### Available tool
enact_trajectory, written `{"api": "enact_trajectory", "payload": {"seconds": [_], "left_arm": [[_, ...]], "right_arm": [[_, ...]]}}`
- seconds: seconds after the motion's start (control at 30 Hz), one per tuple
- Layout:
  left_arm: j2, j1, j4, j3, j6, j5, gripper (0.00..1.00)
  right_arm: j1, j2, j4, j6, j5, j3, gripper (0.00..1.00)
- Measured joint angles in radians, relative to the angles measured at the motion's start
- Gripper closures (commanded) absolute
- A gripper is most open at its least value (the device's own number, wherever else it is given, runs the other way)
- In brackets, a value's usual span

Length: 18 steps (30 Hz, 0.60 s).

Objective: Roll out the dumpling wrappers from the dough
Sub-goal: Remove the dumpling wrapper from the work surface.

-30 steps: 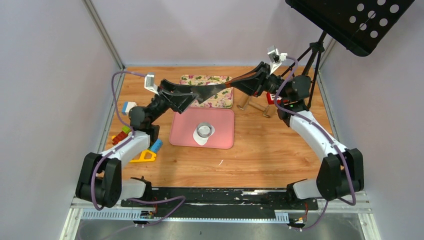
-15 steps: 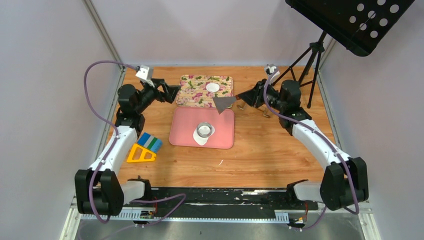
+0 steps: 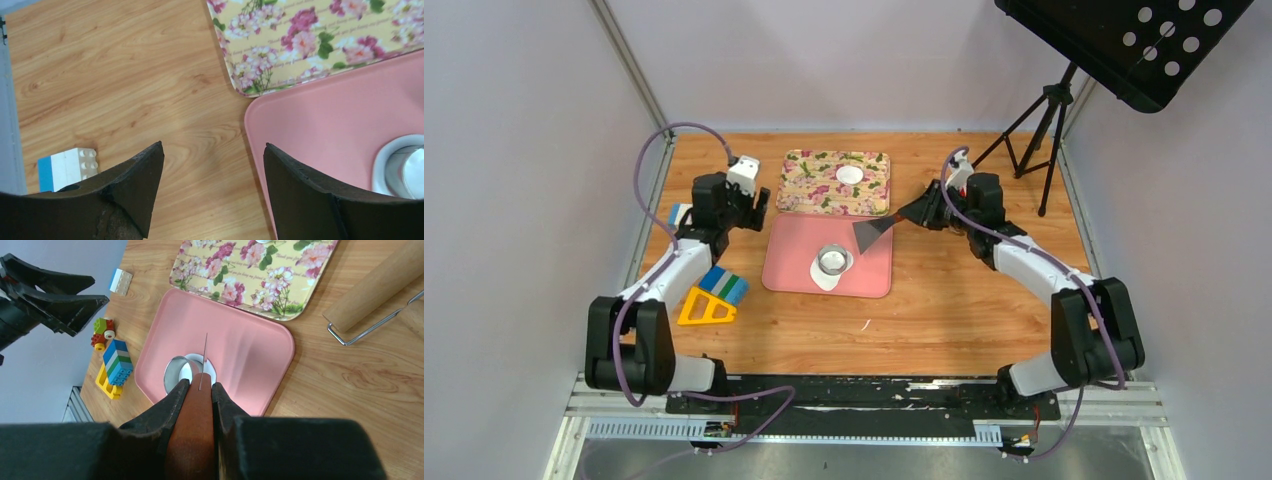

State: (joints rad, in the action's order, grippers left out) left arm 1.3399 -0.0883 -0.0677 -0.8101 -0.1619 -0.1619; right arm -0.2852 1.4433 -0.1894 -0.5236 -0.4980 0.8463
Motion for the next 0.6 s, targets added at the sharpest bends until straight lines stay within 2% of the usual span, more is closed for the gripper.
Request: {"api": "enact_trajectory", "payload": {"seconds": [0.27,0.6], "left_arm": [[0.148,-0.126,0.023,0.0,-0.096,0.154,0.16],[0.202,-0.143,0.049,0.0,-0.115,0.241,0.14]], "right_arm": [[-0.001,0.075,-0.013,-0.059,0.016,0.008,1.0],[-0.03,0.134,-0.061,-0.087,0.017,0.045,1.0]]}}
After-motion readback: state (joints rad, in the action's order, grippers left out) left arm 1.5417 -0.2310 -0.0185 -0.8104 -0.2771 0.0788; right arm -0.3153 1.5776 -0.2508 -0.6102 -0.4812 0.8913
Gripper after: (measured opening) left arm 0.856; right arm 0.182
